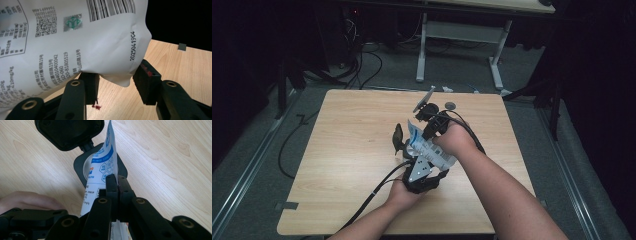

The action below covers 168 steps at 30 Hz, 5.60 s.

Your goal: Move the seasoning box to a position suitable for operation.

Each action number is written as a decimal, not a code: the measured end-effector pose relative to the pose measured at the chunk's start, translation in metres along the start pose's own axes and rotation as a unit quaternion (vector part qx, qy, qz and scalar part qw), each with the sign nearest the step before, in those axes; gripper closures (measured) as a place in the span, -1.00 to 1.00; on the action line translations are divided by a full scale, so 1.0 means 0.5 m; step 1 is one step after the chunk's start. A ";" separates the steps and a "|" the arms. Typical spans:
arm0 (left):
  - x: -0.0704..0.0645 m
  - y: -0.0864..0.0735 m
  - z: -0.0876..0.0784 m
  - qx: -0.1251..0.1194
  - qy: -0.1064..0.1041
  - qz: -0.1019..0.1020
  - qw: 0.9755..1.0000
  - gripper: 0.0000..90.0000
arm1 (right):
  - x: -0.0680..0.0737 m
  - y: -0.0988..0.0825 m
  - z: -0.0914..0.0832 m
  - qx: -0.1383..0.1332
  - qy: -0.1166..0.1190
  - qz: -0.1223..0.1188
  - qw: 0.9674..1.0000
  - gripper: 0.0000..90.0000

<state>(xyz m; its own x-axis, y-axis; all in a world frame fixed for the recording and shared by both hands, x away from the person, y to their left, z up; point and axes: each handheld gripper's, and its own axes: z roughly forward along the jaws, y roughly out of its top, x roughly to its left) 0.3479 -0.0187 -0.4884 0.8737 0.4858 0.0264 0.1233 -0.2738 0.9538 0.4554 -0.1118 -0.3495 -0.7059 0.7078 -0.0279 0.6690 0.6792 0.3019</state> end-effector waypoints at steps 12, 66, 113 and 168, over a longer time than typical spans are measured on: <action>-0.002 -0.009 -0.002 0.006 -0.001 0.007 1.000 0.28 | 0.004 -0.008 -0.002 0.000 0.003 0.007 1.000 0.99; 0.007 -0.061 -0.007 0.051 -0.002 -0.013 0.999 0.26 | 0.003 -0.048 -0.012 0.000 0.025 0.028 0.999 0.99; 0.027 -0.079 -0.014 0.090 0.014 -0.046 0.995 0.35 | 0.008 -0.103 -0.042 -0.035 0.034 0.041 0.998 1.00; 0.115 -0.118 -0.192 0.081 0.071 -0.036 0.994 0.07 | -0.082 -0.293 -0.046 -0.137 -0.014 0.099 0.986 1.00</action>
<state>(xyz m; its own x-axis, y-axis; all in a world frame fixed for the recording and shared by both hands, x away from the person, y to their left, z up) 0.3459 0.1051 -0.5143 0.7859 0.6182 0.0123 0.2674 -0.3578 0.8947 0.3809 -0.2445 -0.3707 -0.5589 0.8286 0.0330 0.7024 0.4519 0.5499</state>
